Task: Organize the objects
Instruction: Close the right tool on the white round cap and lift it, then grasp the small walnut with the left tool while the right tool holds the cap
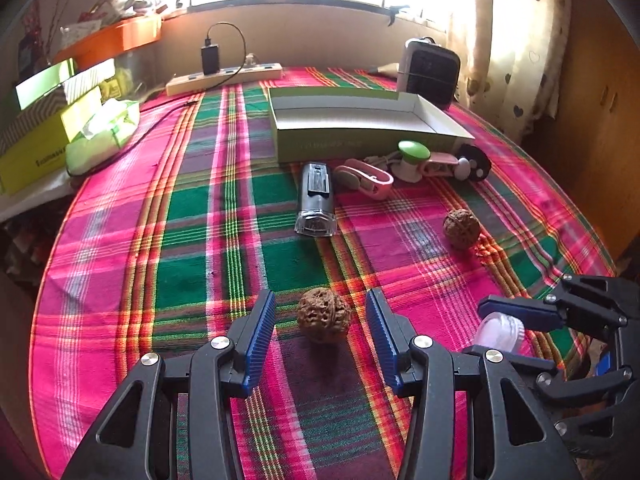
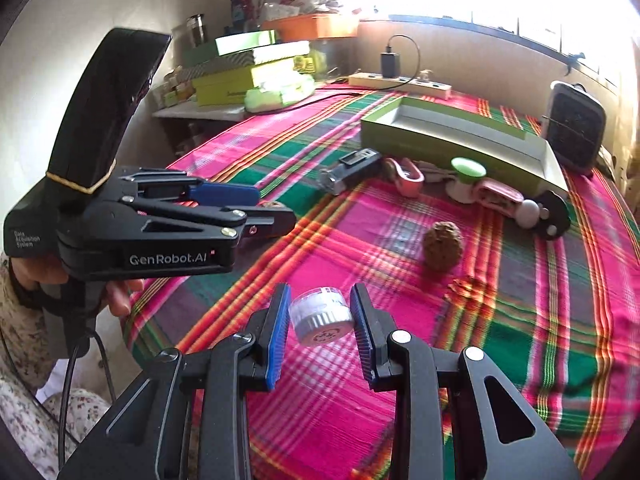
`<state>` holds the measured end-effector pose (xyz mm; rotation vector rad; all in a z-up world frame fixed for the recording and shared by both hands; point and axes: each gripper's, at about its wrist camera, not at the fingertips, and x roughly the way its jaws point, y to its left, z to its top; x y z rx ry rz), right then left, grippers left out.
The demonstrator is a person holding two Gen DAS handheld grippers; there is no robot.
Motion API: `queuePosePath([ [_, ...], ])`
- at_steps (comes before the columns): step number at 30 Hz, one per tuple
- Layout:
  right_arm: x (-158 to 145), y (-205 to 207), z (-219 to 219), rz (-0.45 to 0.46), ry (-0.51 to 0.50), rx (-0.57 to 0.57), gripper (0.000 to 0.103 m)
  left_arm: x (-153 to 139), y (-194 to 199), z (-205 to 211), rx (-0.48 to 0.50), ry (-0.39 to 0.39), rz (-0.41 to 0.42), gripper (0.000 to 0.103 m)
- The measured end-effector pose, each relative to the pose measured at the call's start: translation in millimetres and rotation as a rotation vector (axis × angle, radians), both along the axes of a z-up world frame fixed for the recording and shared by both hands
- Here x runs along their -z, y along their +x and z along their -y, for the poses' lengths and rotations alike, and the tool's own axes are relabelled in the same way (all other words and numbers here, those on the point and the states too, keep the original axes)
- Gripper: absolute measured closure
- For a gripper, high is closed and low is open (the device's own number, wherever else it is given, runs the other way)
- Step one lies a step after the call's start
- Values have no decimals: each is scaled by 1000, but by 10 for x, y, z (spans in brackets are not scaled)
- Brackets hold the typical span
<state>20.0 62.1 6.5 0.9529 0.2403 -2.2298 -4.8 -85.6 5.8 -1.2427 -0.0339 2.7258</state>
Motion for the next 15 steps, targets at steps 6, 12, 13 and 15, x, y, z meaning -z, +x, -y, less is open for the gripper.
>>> queuePosePath([
  [6,16,-58,-56,4,-9,12,71,67,-35,-36,-1,0,20,58],
  [12,33,-81,-66,13,-12,17,71,72,-38,-46,-2,-2,18,58],
  [13,31,-86,-67,13,-13,18,71,72,-39,-43,-4,-1,17,58],
  [15,37,-90,-73,15,-15,20,71,74,-44,-31,-13,10,16,58],
])
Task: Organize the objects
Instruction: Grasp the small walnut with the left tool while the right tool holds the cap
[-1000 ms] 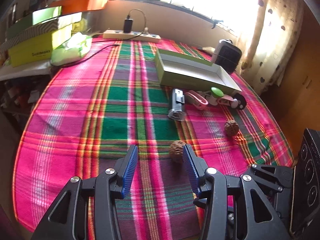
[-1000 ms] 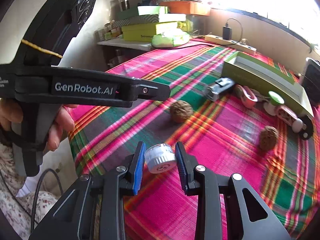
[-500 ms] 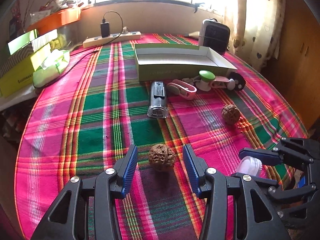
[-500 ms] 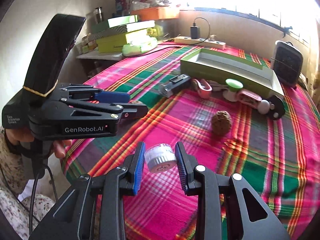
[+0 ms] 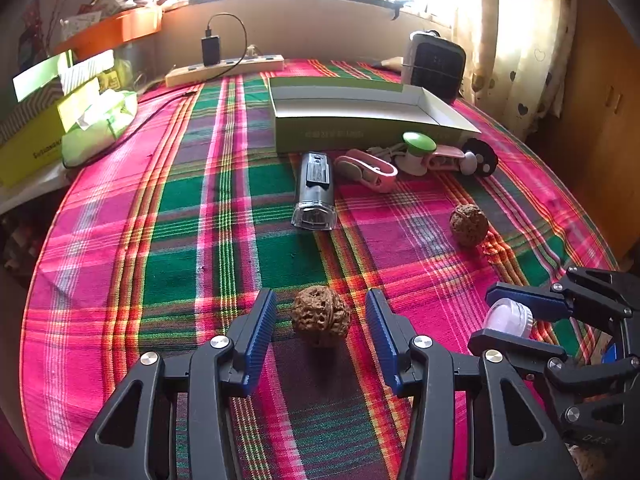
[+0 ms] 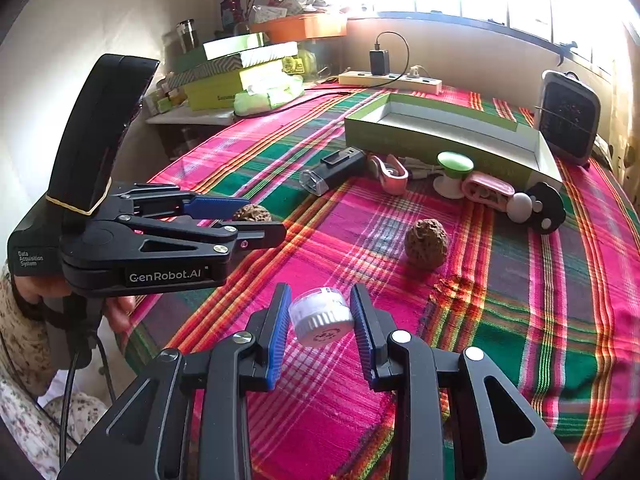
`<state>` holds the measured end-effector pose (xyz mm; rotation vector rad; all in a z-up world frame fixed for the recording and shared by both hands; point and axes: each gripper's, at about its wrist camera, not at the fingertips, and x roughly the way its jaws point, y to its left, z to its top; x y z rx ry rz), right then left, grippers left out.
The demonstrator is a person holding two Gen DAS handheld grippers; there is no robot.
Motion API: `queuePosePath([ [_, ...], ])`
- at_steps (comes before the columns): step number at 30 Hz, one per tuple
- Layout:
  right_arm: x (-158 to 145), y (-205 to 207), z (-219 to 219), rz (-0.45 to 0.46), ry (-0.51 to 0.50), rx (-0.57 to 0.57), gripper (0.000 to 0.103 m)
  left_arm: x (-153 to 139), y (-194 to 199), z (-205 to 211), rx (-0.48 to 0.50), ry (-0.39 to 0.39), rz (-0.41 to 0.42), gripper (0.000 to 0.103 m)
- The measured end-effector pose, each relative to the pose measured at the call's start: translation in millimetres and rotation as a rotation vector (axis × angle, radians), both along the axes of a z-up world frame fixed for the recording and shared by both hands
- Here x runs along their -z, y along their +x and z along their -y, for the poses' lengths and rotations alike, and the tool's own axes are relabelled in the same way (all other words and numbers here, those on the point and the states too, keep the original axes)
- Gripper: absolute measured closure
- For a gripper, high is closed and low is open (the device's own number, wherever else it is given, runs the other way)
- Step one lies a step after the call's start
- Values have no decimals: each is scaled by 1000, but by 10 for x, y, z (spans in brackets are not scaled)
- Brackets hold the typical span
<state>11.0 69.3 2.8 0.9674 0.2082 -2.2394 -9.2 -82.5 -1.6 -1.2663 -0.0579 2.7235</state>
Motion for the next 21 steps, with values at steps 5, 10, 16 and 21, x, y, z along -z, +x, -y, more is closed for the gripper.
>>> queuePosePath([
  [5,3,-7,-19,3,-3,4,71,1,-12,23,-21,-7,-5,70],
  [10,3,-12,-19,3,-3,6,71,-1,-25,43,-27,3,-1,76],
  [16,3,-23,-23,3,-4,17,71,-8,-34,41,-27,3,1,76],
  [21,-18,-44,-39,-6,-7,24,71,-49,-30,6,-20,11,-10,76],
])
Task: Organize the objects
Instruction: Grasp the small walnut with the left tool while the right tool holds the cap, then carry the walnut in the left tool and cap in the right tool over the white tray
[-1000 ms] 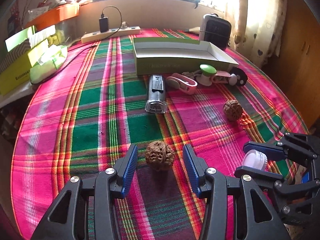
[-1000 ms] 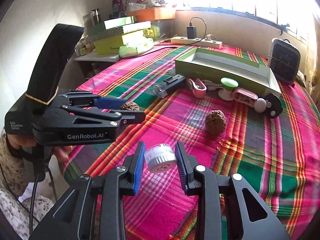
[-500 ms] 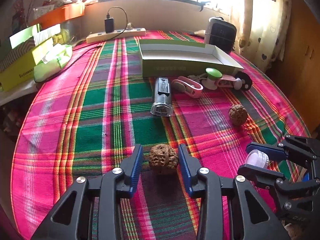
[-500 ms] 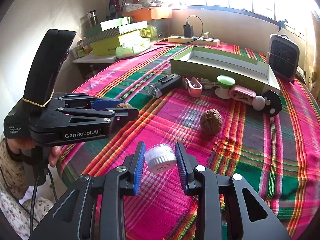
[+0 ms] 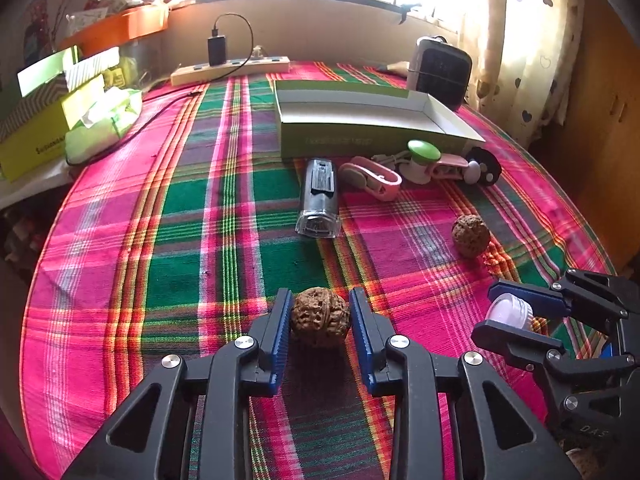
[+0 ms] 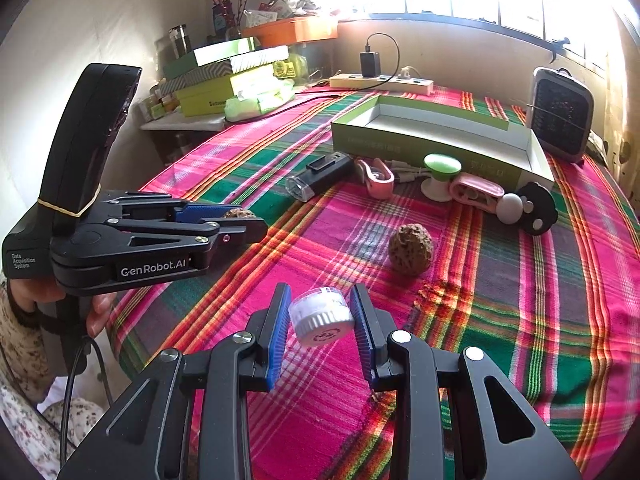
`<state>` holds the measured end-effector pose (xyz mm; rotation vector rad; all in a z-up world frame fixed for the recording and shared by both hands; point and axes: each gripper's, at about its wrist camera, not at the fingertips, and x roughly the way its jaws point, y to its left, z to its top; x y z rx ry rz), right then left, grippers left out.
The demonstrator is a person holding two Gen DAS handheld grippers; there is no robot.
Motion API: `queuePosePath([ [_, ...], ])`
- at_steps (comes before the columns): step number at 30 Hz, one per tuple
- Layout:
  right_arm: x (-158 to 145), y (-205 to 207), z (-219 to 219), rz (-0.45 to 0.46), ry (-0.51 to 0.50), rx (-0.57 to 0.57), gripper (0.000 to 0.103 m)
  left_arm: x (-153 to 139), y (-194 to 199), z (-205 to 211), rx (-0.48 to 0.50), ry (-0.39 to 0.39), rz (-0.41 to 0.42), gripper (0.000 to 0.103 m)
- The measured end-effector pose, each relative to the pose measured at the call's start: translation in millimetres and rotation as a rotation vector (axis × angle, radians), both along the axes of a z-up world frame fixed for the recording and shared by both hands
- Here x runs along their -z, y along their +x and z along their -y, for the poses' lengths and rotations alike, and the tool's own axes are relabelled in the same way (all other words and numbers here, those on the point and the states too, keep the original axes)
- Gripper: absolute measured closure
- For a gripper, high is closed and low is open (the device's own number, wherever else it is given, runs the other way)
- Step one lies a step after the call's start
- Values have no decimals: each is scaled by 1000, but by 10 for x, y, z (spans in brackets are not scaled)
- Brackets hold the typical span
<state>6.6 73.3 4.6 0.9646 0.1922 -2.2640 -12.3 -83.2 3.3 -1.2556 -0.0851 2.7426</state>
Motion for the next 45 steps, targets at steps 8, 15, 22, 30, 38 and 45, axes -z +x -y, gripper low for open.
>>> queuePosePath([
  [8,-89,-96,-54,-21,-7,21,71,-147,-59,-41,10,9,-32,76],
  [15,-157,-221,-89,-37,-9,43,71,-248,-199,-76,22,18,-50,76],
  [22,-232,-397,-156,-54,-6,78,71,-348,-386,-113,35,23,-72,76],
  [30,-339,-650,-229,-82,13,113,71,-461,-612,-133,43,28,-100,76],
  [38,-382,-925,-287,-81,20,144,71,-512,-859,-141,44,27,-106,76],
  [45,-419,-1180,-309,-80,30,163,71,-542,-1105,-200,54,23,-112,76],
])
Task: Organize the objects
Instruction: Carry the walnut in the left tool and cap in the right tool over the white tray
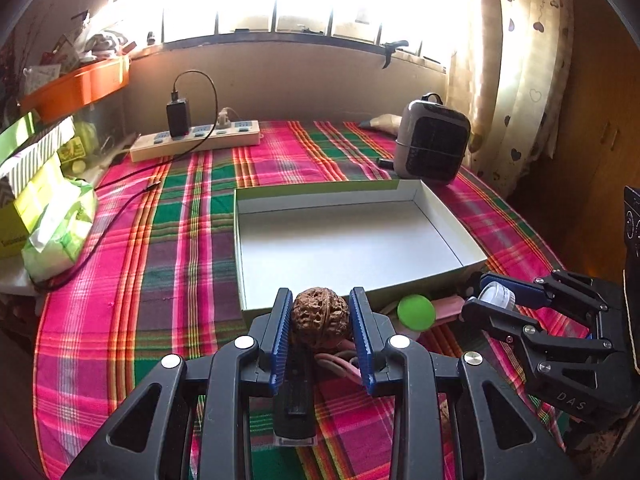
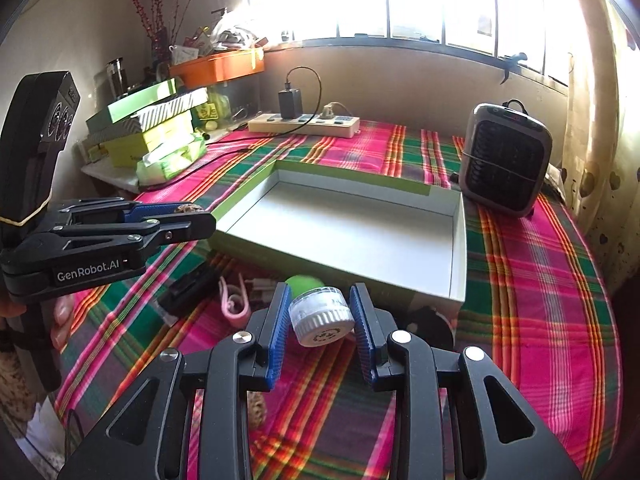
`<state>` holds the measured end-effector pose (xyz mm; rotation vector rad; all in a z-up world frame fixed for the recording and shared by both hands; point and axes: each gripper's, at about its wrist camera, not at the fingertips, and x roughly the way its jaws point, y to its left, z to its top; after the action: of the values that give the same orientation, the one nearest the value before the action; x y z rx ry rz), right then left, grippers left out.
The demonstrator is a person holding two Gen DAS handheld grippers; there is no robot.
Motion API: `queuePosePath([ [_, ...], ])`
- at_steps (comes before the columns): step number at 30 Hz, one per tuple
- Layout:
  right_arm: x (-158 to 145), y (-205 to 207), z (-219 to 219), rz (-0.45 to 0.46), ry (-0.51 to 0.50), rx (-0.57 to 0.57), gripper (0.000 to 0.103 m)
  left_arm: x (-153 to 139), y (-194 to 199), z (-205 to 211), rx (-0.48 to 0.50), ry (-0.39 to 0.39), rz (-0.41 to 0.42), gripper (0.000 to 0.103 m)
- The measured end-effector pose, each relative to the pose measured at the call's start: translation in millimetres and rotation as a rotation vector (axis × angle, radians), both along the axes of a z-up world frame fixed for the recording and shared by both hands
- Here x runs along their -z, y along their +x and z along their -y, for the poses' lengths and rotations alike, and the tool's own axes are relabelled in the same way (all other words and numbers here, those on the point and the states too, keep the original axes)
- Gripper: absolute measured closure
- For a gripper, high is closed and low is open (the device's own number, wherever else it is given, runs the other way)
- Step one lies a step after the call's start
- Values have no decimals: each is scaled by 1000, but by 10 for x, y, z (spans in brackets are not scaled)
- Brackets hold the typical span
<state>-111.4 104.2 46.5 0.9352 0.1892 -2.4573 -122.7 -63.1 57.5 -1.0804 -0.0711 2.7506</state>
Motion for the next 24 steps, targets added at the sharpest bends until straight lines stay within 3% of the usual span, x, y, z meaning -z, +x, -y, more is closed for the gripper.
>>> queuePosePath([
  [24,126,-1164,-145,74,59,132,71,171,-932,17,-26,-40,84,76],
])
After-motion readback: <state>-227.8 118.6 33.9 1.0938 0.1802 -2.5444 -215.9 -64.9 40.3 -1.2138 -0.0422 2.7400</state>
